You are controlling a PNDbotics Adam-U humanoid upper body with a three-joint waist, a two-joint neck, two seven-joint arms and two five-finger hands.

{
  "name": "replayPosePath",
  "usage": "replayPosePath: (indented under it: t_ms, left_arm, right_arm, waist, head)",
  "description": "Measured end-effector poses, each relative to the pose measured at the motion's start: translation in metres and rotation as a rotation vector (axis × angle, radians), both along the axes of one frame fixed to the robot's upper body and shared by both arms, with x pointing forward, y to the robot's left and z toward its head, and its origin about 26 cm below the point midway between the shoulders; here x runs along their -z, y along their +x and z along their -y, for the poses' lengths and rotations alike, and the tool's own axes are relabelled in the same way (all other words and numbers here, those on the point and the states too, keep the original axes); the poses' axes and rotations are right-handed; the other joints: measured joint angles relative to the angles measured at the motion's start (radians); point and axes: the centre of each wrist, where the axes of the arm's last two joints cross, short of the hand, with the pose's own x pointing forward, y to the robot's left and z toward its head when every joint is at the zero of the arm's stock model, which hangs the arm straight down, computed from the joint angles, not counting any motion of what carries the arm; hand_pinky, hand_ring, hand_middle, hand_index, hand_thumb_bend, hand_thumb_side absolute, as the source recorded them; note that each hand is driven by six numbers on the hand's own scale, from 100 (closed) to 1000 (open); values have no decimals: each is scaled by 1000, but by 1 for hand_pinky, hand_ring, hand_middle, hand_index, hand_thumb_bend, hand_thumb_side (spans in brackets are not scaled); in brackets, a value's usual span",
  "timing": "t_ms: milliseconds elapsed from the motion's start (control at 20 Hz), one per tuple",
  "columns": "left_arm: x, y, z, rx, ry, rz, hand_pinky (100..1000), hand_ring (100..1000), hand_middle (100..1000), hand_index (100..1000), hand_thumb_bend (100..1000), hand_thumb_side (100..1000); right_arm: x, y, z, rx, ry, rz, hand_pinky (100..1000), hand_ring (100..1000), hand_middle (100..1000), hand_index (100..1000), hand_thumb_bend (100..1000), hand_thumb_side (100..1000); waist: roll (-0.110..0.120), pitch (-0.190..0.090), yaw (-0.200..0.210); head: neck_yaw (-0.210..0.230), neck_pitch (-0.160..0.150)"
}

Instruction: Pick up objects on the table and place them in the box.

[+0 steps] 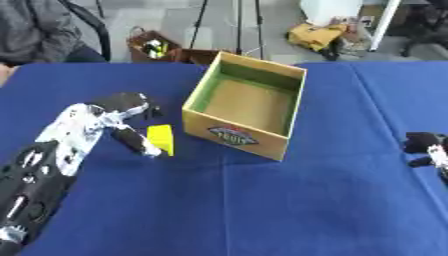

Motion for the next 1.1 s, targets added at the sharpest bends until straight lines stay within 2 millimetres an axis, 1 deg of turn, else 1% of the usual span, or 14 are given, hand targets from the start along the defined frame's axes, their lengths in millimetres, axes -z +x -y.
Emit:
replayPosePath:
  t_ms: [250,500,600,650,700,750,800,850,1000,1100]
  left_arm:
    - [4,0,0,5,6,-16,743,631,625,809,689,500]
    - [5,-1,0,7,13,-20,742,629,624,809,688,499]
    - [5,0,-1,6,16,-22,699,595,596,803,676,465]
    - [6,0,-1,5,18,-26,697,593,594,803,675,464]
    - [7,0,-1,6,19,-28,679,579,581,799,652,454]
    - [7,0,-1,7,21,-31,677,578,579,798,649,453]
    - [8,0,-1,7,23,-33,662,564,563,788,616,442]
    - [8,0,-1,6,26,-35,660,562,561,787,611,441]
    - [9,0,-1,3,28,-31,612,518,507,748,573,428]
    - [9,0,-1,0,24,-24,597,506,491,732,566,425]
  right_arm:
    - [0,0,0,-1,0,0,615,722,663,785,100,978]
    - [0,0,0,-1,0,0,615,722,662,785,100,978]
    - [0,0,0,-1,0,0,615,722,662,785,100,978]
    - [0,0,0,-1,0,0,615,722,662,785,100,978]
    - [0,0,0,0,0,0,615,721,662,785,100,978]
    - [0,0,0,0,0,-1,615,721,662,785,100,978]
    - [0,0,0,0,0,-1,615,721,662,785,100,978]
    - [1,0,0,0,0,-2,615,721,662,785,100,978]
    - [1,0,0,1,0,-3,615,721,662,785,100,978]
    - [1,0,0,1,0,-3,615,721,662,785,100,978]
  waist:
    - [0,0,0]
    - [0,0,0]
    - [0,0,0]
    - [0,0,0]
    - [0,0,-1]
    - [0,0,-1]
    - [0,0,-1]
    - [0,0,-1]
    - [0,0,-1]
    - [0,0,-1]
  head:
    - [0,0]
    - [0,0]
    - [0,0]
    - [0,0]
    - [0,0]
    - [0,0]
    - [0,0]
    - [0,0]
    - [0,0]
    - [0,0]
